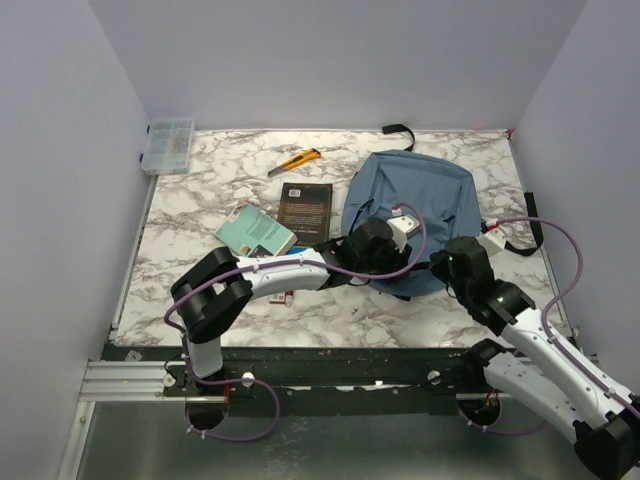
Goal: Pack the student bag
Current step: Unzip the student bag at the center of the board.
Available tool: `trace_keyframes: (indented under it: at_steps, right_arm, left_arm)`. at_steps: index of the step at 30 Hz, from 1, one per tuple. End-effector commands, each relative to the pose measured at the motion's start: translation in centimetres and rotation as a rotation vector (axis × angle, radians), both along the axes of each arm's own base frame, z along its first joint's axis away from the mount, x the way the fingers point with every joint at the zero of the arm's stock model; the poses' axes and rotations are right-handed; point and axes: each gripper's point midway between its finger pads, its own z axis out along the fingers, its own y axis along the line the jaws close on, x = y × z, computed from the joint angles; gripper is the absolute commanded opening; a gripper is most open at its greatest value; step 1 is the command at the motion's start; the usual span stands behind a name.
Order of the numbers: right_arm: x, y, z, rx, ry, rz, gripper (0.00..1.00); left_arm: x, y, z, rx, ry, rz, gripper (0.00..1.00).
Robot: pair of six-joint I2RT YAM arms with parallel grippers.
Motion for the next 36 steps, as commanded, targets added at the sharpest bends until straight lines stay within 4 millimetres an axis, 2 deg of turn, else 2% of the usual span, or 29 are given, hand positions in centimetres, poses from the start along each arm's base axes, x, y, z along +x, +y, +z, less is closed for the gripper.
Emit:
trace_keyframes:
  at_steps: [1, 5, 6, 10, 15, 21, 29, 32, 36]
  right_arm:
    - [0.9, -0.4, 1.5, -0.003, -0.025, -0.048, 0.01]
    - [0.9, -1.8, 0.6, -0.060, 0.019, -0.121, 0.01]
    - [0.9, -2.3, 0.4, -0.081, 0.032, -0.143, 0.01]
    - [1.9, -5.0, -1.1, -0.115, 0.112, -0.211, 0.01]
    - [4.0, -9.0, -3.2, -0.045, 0.176, -0.283, 0.00]
    - [6.3, -11.4, -4.2, -0.092, 0.216, -0.362, 0.00]
    - [8.3, -14.8, -4.8, -0.149, 0.222, -0.454, 0.00]
    - [8.8, -15.3, -5.2, -0.173, 0.238, -0.441, 0.01]
    - [9.1, -13.8, -4.3, -0.174, 0.194, -0.297, 0.01]
  left_arm:
    - [0.1, 1.6, -2.8, 0.090, 0.077, 0.041, 0.20]
    - [0.0, 3.1, -4.3, 0.137, 0.113, 0.064, 0.01]
    - [-0.1, 3.5, -4.7, 0.145, 0.120, 0.071, 0.00]
    - [-1.2, 4.5, -6.0, 0.169, 0.157, 0.063, 0.00]
    - [-2.1, 5.2, -6.9, 0.176, 0.186, 0.057, 0.00]
    - [-2.3, 5.2, -6.9, 0.171, 0.192, 0.045, 0.00]
    - [-2.9, 5.0, -7.0, 0.153, 0.206, 0.020, 0.00]
    - [-3.2, 4.6, -6.7, 0.136, 0.213, -0.004, 0.00]
    - [-3.8, 3.9, -5.6, 0.098, 0.236, -0.042, 0.00]
